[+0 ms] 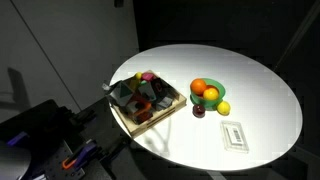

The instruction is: Put the apple in the bowl

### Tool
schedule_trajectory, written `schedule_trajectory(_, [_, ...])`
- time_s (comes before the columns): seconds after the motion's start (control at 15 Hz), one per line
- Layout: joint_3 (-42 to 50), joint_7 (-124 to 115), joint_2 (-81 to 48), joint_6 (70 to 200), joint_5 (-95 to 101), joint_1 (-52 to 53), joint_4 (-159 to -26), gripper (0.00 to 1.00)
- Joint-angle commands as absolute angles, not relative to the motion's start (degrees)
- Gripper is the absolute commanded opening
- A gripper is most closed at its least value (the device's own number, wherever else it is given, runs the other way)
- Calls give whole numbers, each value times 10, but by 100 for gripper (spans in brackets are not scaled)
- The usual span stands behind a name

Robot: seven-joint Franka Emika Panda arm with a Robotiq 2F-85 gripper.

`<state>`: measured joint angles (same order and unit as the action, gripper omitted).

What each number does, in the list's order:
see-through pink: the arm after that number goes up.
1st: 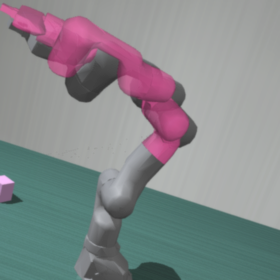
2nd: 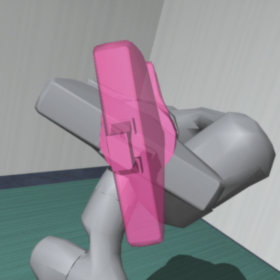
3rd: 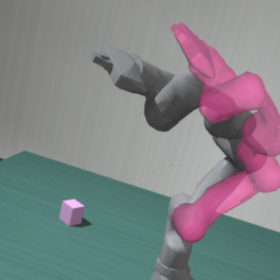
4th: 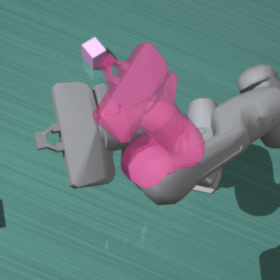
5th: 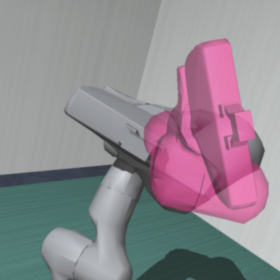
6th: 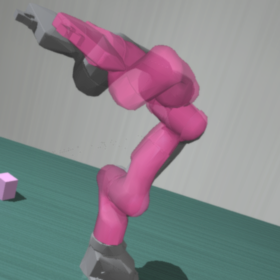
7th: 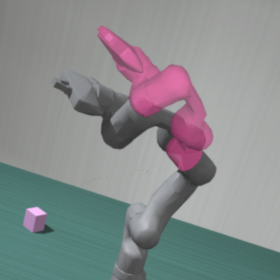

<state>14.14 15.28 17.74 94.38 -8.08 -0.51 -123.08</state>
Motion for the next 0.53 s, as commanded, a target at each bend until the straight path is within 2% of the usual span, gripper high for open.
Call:
schedule_trajectory(0.0, [126, 157, 176, 942, -85, -24, -1229, 100])
schedule_trajectory(0.47, [126, 154, 164, 951, -81, -32, -1225, 100])
